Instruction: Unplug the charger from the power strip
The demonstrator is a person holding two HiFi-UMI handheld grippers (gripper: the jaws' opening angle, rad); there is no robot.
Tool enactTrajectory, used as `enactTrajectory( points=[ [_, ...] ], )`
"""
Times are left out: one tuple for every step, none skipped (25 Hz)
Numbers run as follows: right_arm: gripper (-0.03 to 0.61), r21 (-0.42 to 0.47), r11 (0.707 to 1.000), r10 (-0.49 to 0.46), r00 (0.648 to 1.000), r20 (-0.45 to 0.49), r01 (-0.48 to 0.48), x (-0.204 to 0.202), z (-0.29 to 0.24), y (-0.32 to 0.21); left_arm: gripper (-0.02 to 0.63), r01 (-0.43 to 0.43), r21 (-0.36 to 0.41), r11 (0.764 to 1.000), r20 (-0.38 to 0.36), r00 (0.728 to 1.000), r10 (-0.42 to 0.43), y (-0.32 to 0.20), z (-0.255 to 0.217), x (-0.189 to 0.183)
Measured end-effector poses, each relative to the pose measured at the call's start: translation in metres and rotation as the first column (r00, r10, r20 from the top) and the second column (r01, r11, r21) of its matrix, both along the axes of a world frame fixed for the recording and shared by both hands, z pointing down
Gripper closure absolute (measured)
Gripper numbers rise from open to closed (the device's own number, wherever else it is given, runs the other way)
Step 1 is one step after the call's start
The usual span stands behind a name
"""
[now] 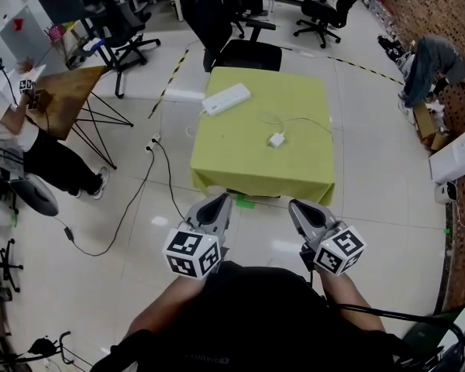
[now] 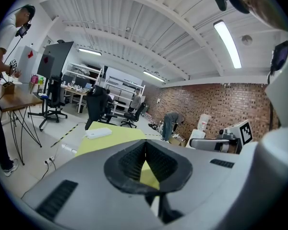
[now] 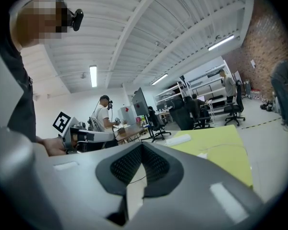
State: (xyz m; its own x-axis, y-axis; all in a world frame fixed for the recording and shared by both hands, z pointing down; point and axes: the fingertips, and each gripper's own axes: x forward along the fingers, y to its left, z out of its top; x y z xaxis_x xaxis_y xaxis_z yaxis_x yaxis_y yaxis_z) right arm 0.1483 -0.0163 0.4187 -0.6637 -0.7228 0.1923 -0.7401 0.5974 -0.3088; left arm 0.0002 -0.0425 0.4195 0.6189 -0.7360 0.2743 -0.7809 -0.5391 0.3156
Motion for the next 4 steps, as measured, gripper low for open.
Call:
enactTrajectory(
  points=[
    [0.577, 0.0, 1.0, 0.0, 1.0, -0.001, 0.0, -0.001, 0.0003, 0.0004, 0.607, 0.001, 0.001, 1.0, 0.0, 1.0, -0.001, 0.0004, 0.0, -0.0014],
    [0.577, 0.0, 1.0, -0.002, 1.0, -0.001, 0.002, -0.0021, 0.0007, 0.0007, 0.607, 0.002, 0.001, 1.0, 0.0, 1.0, -0.002, 0.0007, -0.0001, -0.0028],
    [0.577, 0.001, 1.0, -0.004, 1.0, -0.002, 0.004, -0.0032, 0.0011, 0.001, 0.607, 0.004, 0.002, 1.0, 0.0, 1.0, -0.004, 0.0009, -0.0002, -0.0043],
    [0.577, 0.003, 1.0, -0.007, 1.0, -0.003, 0.007, -0.0043, 0.0014, 0.0012, 0.607, 0.005, 0.003, 1.0, 0.0, 1.0, -0.005, 0.001, -0.0004, -0.0057]
  ],
)
